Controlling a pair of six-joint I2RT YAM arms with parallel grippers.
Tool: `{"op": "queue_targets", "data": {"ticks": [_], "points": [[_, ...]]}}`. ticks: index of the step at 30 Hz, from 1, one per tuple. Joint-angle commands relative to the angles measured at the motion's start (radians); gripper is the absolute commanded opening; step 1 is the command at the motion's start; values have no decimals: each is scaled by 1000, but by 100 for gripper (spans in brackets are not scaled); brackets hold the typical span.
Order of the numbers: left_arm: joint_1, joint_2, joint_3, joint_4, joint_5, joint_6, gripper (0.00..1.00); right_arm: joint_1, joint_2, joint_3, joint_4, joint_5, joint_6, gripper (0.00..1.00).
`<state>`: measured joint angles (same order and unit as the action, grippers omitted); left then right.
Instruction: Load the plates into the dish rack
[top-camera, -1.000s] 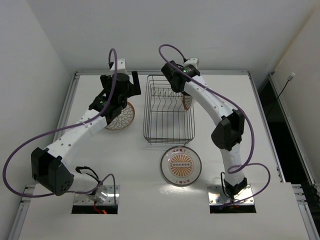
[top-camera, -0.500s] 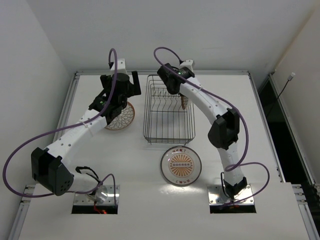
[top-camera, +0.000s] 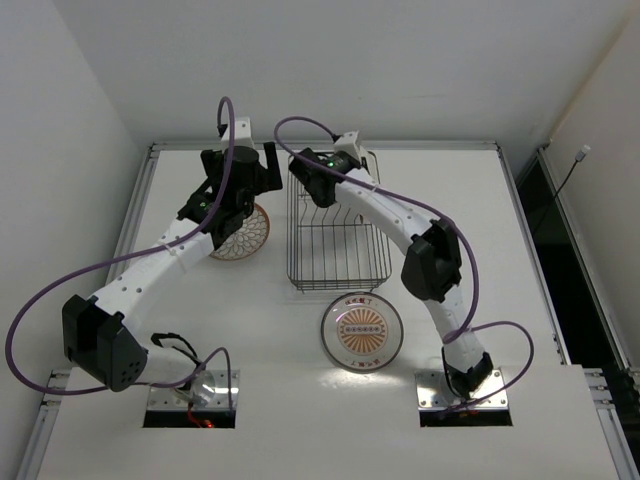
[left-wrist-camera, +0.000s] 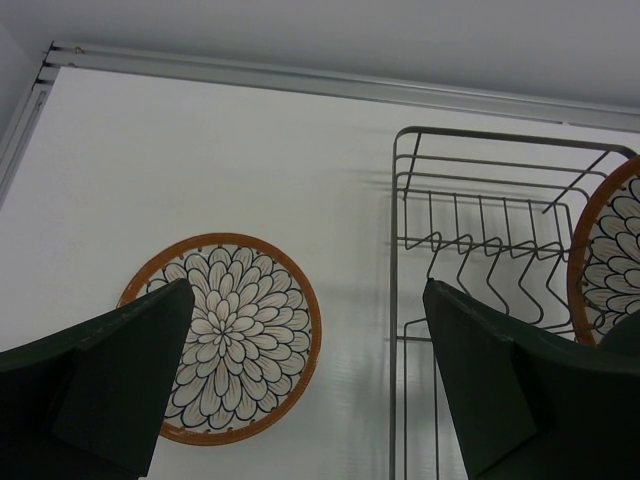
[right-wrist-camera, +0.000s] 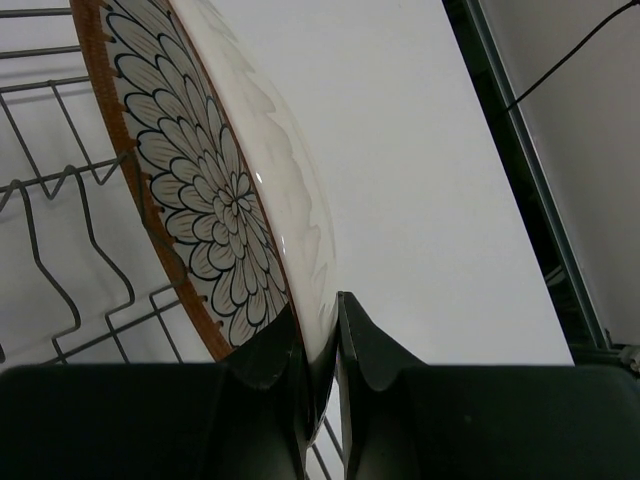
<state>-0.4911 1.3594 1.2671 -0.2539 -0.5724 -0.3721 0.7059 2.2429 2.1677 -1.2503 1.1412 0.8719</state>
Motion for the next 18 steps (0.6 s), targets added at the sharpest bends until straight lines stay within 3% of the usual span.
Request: {"op": "queue_targets", "data": {"ticks": [1, 7, 12, 18], "points": [[6, -3, 43, 21, -1, -5, 100, 43, 20, -5, -14, 26, 53, 3], [6, -3, 43, 21, -1, -5, 100, 52, 40, -14, -23, 8, 102, 3], [6, 6, 43, 21, -1, -5, 100, 52, 40, -49, -23, -11, 127, 15], [6, 6, 43, 21, -1, -5, 100, 52, 20, -128, 9, -40, 150, 15]]}}
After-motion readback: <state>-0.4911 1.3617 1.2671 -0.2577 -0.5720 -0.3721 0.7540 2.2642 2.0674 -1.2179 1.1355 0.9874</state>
